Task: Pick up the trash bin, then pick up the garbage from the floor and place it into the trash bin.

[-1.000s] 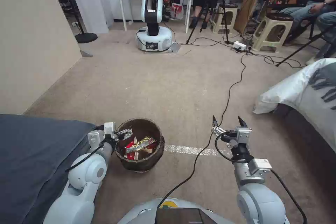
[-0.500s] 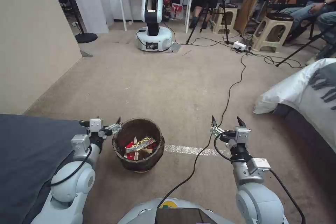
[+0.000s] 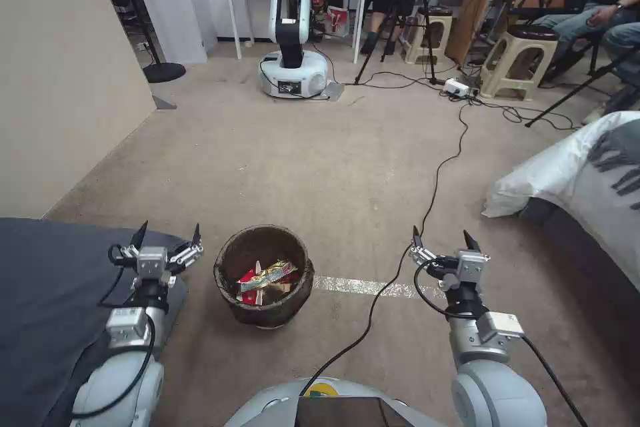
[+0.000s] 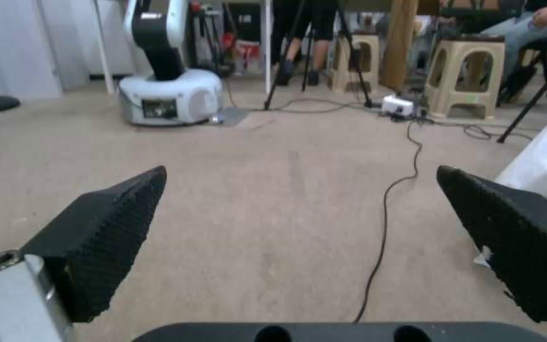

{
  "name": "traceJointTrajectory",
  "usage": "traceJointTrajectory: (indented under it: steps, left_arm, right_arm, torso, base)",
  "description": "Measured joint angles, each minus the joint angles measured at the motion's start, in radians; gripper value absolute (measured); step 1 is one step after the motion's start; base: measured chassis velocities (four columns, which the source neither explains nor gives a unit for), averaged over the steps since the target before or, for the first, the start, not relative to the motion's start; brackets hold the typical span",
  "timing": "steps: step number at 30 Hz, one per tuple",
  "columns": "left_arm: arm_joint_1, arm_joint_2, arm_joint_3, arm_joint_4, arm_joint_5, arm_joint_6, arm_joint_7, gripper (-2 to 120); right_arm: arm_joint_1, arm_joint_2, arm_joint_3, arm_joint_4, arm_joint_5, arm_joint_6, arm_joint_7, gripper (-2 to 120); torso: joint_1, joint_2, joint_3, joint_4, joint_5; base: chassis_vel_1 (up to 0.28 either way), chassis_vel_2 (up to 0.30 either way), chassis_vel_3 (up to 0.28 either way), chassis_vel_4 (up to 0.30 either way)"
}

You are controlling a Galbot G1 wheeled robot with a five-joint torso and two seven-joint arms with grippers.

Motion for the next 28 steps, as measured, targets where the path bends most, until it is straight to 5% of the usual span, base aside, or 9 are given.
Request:
traceJointTrajectory:
  steps: [6,28]
  left_arm:
    - [0.037,-0.005,0.005,-0.003,0.023,-0.042,-0.012,100]
    - [0.033,-0.004,0.008,-0.004,0.023,-0.034,-0.017,100]
  right_arm:
    - [-0.035,0.008,0.001,-0.009,-0.003,0.081,0.0,100]
    - [-0.038,0.009,0.0,-0.012,-0.006,0.09,0.001,100]
  torso:
    - [0.0,0.0,0.0,-0.0002,0.0]
    - [0.0,0.0,0.0,-0.0001,0.0]
  base:
    - [0.0,0.0,0.0,0.0]
    - [0.0,0.0,0.0,0.0]
